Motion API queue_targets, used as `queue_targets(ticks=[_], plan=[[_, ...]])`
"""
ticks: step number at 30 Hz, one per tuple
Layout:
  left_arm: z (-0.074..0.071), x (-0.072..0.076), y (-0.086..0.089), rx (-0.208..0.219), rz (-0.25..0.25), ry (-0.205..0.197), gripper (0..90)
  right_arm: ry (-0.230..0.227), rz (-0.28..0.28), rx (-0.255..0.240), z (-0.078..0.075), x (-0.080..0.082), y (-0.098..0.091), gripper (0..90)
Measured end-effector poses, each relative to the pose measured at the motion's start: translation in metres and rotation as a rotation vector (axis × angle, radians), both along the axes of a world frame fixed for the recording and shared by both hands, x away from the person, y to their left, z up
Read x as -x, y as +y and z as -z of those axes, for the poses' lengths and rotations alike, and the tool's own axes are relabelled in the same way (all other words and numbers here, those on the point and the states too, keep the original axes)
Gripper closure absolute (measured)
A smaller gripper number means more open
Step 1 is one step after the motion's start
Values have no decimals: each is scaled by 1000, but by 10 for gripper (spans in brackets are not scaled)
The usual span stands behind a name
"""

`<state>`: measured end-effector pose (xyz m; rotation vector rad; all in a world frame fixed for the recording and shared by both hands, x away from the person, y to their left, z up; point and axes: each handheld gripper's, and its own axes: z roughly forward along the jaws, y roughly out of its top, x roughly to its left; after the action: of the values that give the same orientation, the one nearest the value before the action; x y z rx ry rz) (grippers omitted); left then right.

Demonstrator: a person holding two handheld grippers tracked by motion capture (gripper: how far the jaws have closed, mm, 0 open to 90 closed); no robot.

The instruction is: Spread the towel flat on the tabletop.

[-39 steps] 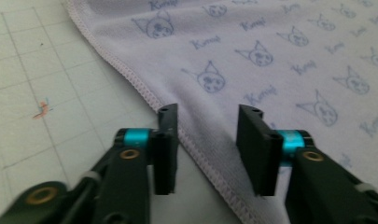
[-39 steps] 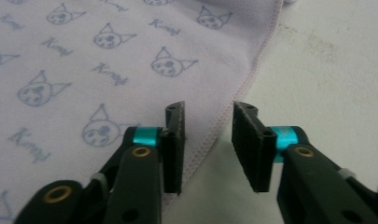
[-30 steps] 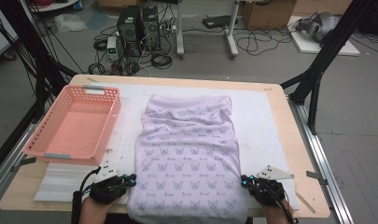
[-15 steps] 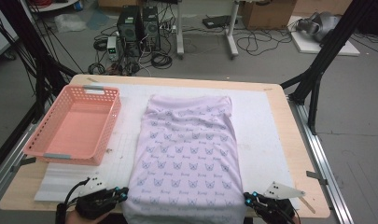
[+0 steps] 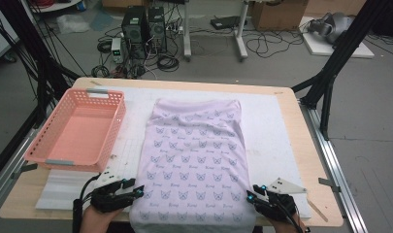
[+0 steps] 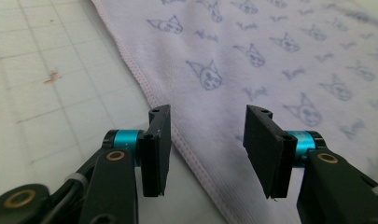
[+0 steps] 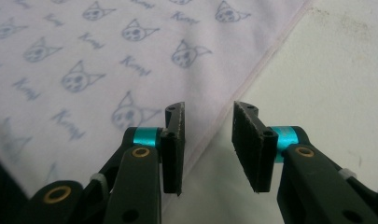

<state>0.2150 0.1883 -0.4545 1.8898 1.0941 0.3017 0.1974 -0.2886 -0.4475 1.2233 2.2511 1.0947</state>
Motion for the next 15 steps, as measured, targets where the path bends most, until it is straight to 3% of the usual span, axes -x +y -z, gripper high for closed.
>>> queue_targets(ticks=[2, 3, 4, 5, 6, 8, 15], plan=[[1, 1, -3, -19, -1, -23, 525, 11, 5, 14, 2, -4, 3, 647], [1, 3, -4, -53, 1, -45, 553, 10, 13, 7, 3, -4, 3, 679], [2, 6, -5, -72, 1, -66, 623, 10, 8, 1, 3, -4, 3, 774], [2, 8, -4, -97, 12, -91, 748, 19, -8, -11, 3, -3, 2, 854], [1, 9, -4, -92, 21, -74, 865, 14, -20, -4, 3, -1, 3, 863], [-3, 11, -4, -120, 30, -67, 873, 23, -32, 8, 0, 2, 3, 871], [-16, 26, 12, -32, 51, -39, 873, 18, -82, -11, -8, 23, -4, 872]])
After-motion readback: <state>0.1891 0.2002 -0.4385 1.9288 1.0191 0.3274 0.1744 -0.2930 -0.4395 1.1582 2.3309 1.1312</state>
